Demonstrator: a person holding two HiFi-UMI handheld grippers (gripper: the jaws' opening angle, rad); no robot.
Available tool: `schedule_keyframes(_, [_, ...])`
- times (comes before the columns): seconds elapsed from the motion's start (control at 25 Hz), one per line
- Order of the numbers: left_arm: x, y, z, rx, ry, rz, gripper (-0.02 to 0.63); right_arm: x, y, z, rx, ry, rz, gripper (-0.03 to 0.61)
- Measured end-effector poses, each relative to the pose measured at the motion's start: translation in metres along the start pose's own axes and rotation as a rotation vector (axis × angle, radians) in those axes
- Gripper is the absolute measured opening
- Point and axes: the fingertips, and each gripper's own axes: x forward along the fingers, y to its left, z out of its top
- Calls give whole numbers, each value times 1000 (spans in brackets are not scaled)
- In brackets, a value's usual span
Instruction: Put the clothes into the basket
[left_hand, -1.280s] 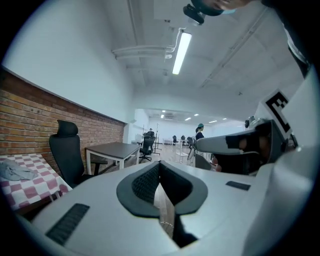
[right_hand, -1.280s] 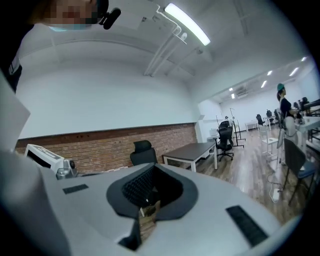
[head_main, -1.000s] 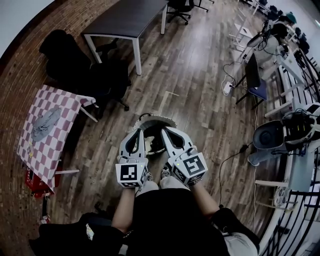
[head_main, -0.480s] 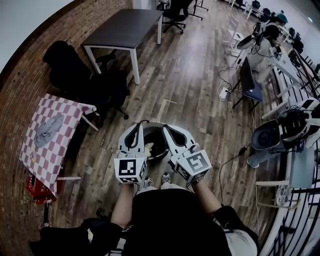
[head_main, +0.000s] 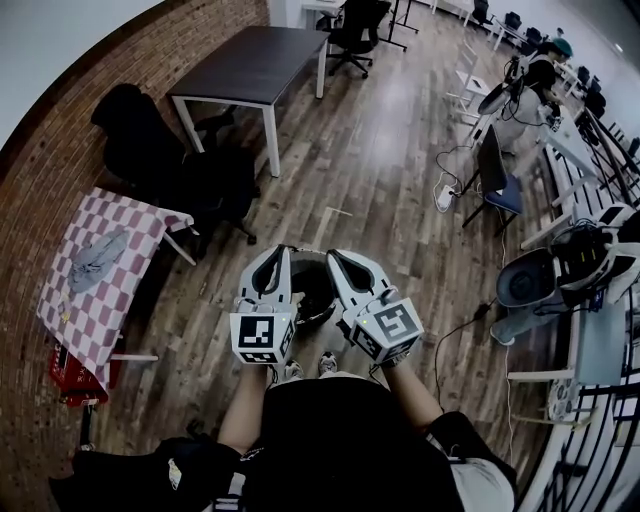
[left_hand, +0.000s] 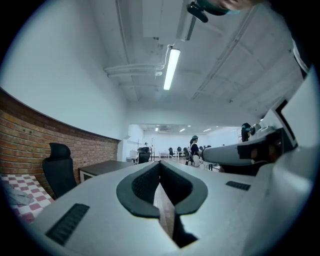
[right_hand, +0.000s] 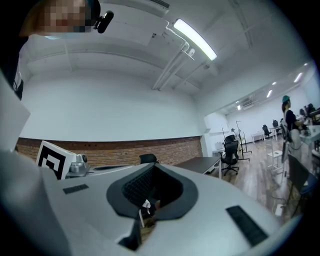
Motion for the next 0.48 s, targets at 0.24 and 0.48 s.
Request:
schedule_keyframes(0.24, [-4,2,-2,19,13,-5,14,6,6,-7,9,3,7,8])
schedule_keyframes(0.48, [-2,2,-7,30,31,-17,14,10,7,-8,0,-2,15,8])
